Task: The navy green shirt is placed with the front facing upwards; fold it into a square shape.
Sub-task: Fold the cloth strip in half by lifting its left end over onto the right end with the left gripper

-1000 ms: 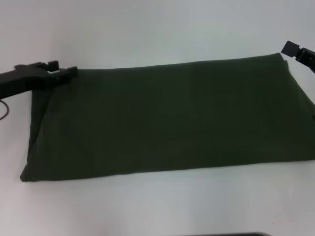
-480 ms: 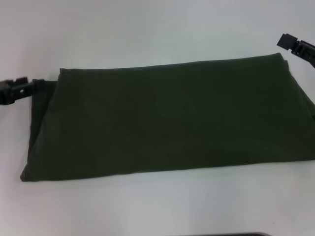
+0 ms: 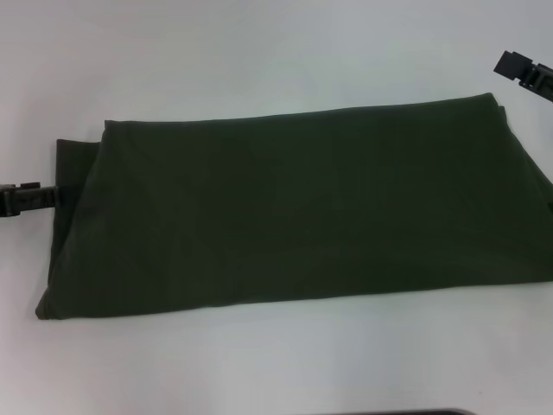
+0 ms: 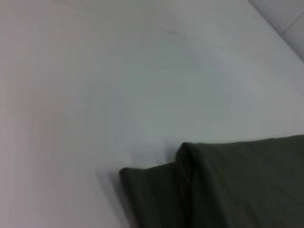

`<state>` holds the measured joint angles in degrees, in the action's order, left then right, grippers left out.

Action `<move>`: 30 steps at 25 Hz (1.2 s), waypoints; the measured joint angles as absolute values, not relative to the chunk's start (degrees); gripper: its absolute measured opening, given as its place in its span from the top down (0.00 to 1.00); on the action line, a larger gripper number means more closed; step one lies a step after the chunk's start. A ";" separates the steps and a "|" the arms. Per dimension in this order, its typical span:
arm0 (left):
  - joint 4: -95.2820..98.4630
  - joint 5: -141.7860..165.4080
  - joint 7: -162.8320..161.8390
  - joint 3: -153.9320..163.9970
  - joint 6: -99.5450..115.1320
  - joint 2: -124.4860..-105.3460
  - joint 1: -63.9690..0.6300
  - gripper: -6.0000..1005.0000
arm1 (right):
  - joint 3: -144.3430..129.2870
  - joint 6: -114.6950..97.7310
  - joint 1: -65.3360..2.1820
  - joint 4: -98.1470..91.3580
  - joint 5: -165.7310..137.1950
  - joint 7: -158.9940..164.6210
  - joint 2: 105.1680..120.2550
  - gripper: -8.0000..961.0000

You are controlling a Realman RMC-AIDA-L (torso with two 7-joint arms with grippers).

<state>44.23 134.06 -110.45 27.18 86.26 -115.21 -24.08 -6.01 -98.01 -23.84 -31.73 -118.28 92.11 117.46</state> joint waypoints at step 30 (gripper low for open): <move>42.05 142.51 -117.54 30.88 86.35 -114.08 -28.76 0.12 | -5.80 -97.97 -22.80 -32.08 -116.97 92.94 116.97 0.43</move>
<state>42.05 142.51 -117.55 30.88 86.35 -114.08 -28.76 -5.80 -97.97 -22.80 -32.08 -116.97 92.94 116.97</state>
